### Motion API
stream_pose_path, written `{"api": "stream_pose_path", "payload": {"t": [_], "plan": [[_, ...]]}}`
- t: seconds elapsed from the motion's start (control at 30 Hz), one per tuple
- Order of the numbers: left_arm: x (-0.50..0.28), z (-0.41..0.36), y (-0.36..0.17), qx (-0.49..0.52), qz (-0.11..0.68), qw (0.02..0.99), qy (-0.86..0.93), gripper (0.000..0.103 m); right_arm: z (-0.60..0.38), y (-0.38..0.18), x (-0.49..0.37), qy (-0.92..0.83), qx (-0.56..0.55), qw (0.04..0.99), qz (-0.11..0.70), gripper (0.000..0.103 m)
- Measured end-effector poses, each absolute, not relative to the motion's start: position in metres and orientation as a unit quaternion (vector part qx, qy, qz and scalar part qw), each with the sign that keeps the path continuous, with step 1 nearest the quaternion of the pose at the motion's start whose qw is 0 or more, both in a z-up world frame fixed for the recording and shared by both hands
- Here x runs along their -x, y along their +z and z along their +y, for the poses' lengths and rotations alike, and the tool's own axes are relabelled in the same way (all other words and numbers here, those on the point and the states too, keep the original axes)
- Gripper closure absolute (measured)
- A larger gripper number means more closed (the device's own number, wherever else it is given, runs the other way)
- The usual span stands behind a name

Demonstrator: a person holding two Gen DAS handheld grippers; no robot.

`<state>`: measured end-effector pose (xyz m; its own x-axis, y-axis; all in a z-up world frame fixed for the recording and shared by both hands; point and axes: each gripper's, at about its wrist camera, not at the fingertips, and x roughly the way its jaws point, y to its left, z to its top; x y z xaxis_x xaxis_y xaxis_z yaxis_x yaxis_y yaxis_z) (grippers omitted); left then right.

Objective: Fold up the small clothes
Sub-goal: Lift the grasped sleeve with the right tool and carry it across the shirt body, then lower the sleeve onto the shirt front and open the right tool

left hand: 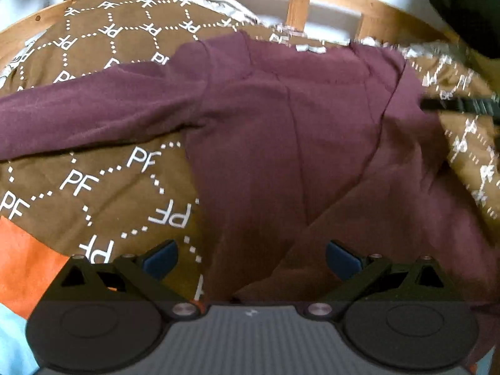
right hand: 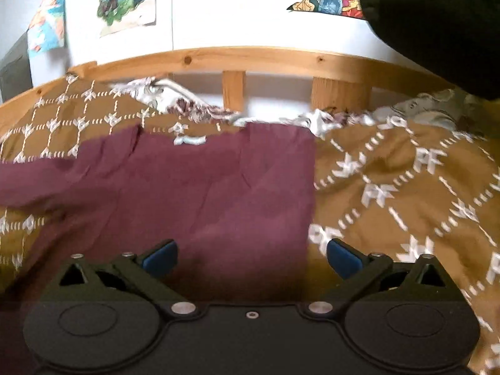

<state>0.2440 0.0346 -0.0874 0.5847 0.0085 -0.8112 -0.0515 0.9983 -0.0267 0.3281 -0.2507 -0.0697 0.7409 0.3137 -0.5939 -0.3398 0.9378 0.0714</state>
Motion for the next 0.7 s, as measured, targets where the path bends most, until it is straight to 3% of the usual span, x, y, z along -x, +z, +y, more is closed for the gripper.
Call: {"api": "stream_pose_path", "payload": {"t": [0.07,0.2,0.3,0.53,0.7], "plan": [[-0.244,0.027,-0.093,0.0,0.464,0.885,0.026,0.0,-0.23,-0.072,-0.34,0.214,0.022,0.922,0.323,0.015],[-0.239,0.02,-0.1,-0.015,0.477,0.879,0.02,0.001,-0.196,-0.076,-0.34,0.305,0.025,0.884,0.352,0.047],[-0.232,0.019,-0.103,-0.009,0.483,0.876,0.017,0.001,-0.184,-0.083,-0.323,0.346,0.041,0.855,0.384,0.066],[-0.227,0.02,-0.106,-0.003,0.481,0.876,0.017,0.001,-0.181,-0.107,-0.287,0.348,0.125,0.843,0.39,0.067],[-0.226,0.018,-0.104,0.008,0.477,0.878,0.031,0.001,-0.167,-0.123,-0.293,0.349,0.104,0.854,0.372,0.056]]}}
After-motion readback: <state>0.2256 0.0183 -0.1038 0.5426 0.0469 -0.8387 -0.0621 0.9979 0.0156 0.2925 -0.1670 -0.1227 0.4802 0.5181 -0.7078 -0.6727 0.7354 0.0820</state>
